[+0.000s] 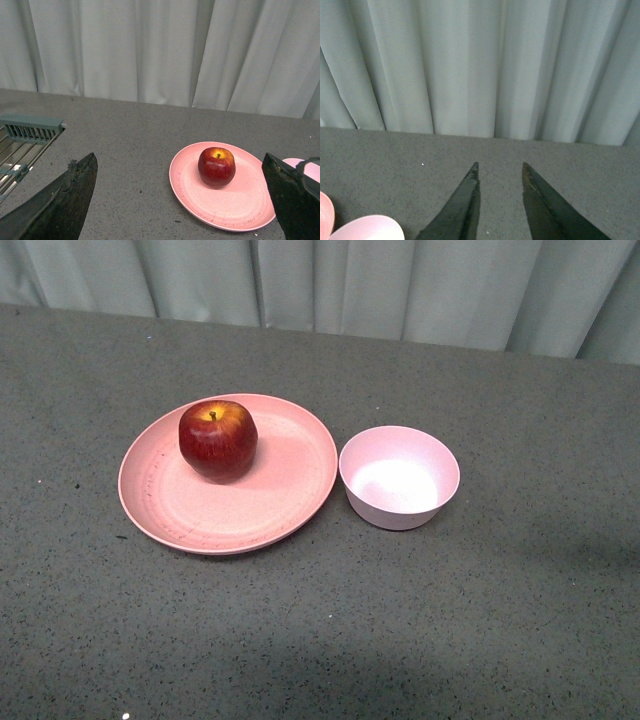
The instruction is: Move apple from plate to bowl
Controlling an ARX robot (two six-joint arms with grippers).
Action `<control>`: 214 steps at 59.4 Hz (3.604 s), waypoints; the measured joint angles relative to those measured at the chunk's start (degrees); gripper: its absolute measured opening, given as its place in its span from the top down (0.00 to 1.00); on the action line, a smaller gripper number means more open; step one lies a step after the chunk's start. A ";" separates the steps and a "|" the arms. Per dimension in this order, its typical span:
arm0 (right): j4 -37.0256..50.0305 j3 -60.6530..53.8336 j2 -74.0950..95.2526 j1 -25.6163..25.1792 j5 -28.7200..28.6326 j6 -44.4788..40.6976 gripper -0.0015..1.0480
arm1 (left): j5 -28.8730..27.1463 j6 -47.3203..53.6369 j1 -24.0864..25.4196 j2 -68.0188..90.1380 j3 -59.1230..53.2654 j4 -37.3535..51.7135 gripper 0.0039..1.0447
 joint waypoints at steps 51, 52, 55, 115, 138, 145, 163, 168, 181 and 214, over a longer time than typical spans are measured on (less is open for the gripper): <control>-27.85 -12.81 -41.31 -8.98 -9.05 -0.17 0.99 | 0.00 0.00 0.00 0.00 0.00 0.02 0.06; -28.22 -12.81 -41.72 -8.98 -9.05 -0.17 0.99 | 0.00 0.00 0.00 0.00 0.00 0.00 0.06; -30.03 -12.87 -43.74 -8.98 -9.05 -0.17 0.99 | 0.00 0.00 0.00 0.00 0.00 0.02 0.06; -55.80 -13.03 -70.66 -8.98 -9.05 -0.17 0.99 | 0.00 0.00 0.00 0.00 0.00 0.00 0.06; -65.57 -13.00 -80.11 -8.98 -9.20 -0.20 0.62 | 0.00 0.00 0.00 0.00 0.00 0.02 0.06; -65.57 -13.00 -80.11 -8.98 -9.18 -0.20 0.41 | 0.00 0.00 0.00 0.00 0.00 0.02 0.06; -65.57 -13.00 -80.11 -8.98 -9.18 -0.17 0.10 | 0.00 0.00 0.00 0.00 0.00 0.02 0.06; -65.57 -13.00 -80.11 -8.98 -9.18 -0.17 0.09 | 0.66 -1.14 0.02 1.27 0.63 -2.45 0.06; -65.57 -13.00 -80.15 -8.98 -9.18 -0.17 0.09 | 4.09 -7.13 -3.39 23.28 2.75 11.89 0.06; -65.57 -13.00 -80.15 -8.98 -9.18 -0.17 0.09 | 7.39 -7.39 -14.71 92.04 32.41 32.76 0.06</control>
